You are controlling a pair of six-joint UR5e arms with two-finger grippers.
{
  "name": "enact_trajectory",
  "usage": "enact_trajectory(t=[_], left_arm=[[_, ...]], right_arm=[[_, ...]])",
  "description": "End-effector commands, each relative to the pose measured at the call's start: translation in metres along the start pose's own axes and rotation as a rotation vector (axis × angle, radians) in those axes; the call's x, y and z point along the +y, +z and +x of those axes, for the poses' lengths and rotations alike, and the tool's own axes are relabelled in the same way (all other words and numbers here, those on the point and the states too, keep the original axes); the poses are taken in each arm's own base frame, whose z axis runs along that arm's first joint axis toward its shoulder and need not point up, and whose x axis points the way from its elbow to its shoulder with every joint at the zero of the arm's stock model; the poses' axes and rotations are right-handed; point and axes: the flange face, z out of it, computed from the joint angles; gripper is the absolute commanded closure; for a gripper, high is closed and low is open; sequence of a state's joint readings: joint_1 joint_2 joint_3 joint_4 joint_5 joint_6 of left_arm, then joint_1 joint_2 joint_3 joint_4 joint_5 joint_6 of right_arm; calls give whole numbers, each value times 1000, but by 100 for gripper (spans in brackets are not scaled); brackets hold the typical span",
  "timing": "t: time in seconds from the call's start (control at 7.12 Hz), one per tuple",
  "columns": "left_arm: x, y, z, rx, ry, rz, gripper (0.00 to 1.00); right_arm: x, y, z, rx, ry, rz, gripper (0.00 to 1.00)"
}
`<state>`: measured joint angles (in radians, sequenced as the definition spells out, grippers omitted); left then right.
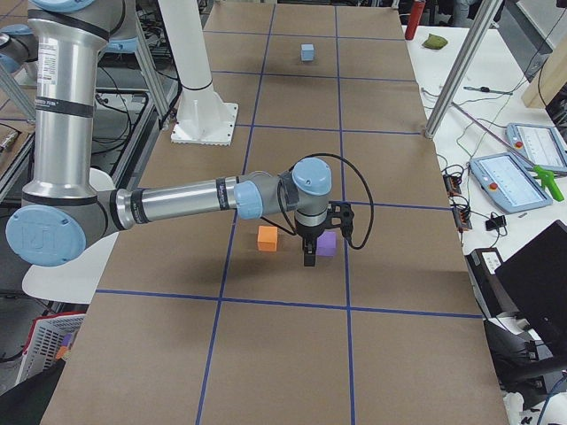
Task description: Place blue block between orange and purple blocks
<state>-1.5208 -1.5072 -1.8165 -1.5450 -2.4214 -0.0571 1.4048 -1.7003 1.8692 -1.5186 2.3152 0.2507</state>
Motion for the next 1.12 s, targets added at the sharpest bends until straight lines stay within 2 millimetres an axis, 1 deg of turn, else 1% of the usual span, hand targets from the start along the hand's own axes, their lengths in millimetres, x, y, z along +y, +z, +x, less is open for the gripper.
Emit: enact_trajectory(t=[0.0, 0.14, 0.28, 0.42, 0.56, 0.7, 0.84, 0.98], left_arm=[[1, 4, 12, 32, 17, -11, 0], [1, 15, 26, 63, 2, -40, 0], [-2, 21, 41, 66, -73, -40, 0], [-6, 49, 70, 54, -112, -69, 0], [-7, 62, 83, 50, -156, -78, 0], [-10, 87, 114, 50, -99, -124, 0], [-16, 107, 127, 33, -73, -150, 0], [-24, 123, 128, 27, -95, -175, 0]], right_arm=[[1, 6, 2, -5, -10, 3, 0], [0, 6, 1, -10, -28, 20, 0], [-1, 10, -1, -14, -36, 17, 0], [-1, 14, -7, -26, -49, 6, 0], [-1, 14, -10, -33, -55, 5, 0], [-1, 15, -12, -48, -57, 1, 0], [-1, 14, -12, -49, -58, 2, 0], [-2, 15, -14, -49, -62, 0, 0]])
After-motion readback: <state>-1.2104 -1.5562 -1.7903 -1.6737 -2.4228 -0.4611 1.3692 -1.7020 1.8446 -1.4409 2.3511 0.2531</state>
